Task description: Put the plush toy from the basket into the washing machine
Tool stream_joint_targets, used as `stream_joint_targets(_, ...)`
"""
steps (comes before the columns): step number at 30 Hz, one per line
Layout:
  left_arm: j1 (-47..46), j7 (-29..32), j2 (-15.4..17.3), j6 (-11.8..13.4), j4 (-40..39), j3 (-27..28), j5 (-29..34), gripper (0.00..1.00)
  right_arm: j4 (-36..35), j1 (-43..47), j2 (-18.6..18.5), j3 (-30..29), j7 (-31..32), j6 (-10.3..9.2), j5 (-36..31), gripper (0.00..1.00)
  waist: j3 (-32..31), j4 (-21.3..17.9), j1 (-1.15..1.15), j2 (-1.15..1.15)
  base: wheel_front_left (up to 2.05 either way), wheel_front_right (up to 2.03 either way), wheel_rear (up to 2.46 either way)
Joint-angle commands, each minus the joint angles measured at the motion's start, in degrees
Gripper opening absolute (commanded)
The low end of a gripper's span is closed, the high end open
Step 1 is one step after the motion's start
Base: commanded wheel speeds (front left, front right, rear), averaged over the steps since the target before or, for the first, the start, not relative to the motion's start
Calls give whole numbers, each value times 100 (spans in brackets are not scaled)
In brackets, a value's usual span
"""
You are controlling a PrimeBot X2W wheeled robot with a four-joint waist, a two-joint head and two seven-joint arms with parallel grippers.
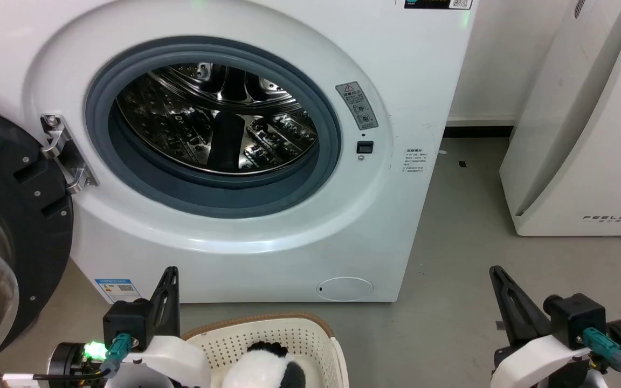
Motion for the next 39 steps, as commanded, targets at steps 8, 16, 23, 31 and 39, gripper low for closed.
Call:
stream_joint_targets(8,0,-1,0,0,0,2,0,0,0,0,0,1,-1,0,1,0,0,0,0,0,0,0,0)
stream_joint_targets(16,1,-51,0,33,30,-37,-30,100,3,4,0,-8,-52,0,47,100,5,0,0,0,0,0,0)
stream_joint_targets(23,-2,-135,0,66,94,-104,-88,100,8,6,0,-64,-135,0,113,100,23,-1,0,0,0,0,0)
stream_joint_targets(31,-45,-243,0,44,295,-220,-191,100,-4,-24,1,-122,-242,-1,227,100,96,-11,0,0,0,0,0)
stream_joint_targets(39,-142,-338,0,59,550,-325,-292,100,-75,-62,1,-144,-337,-1,290,100,226,-26,0,0,0,0,0)
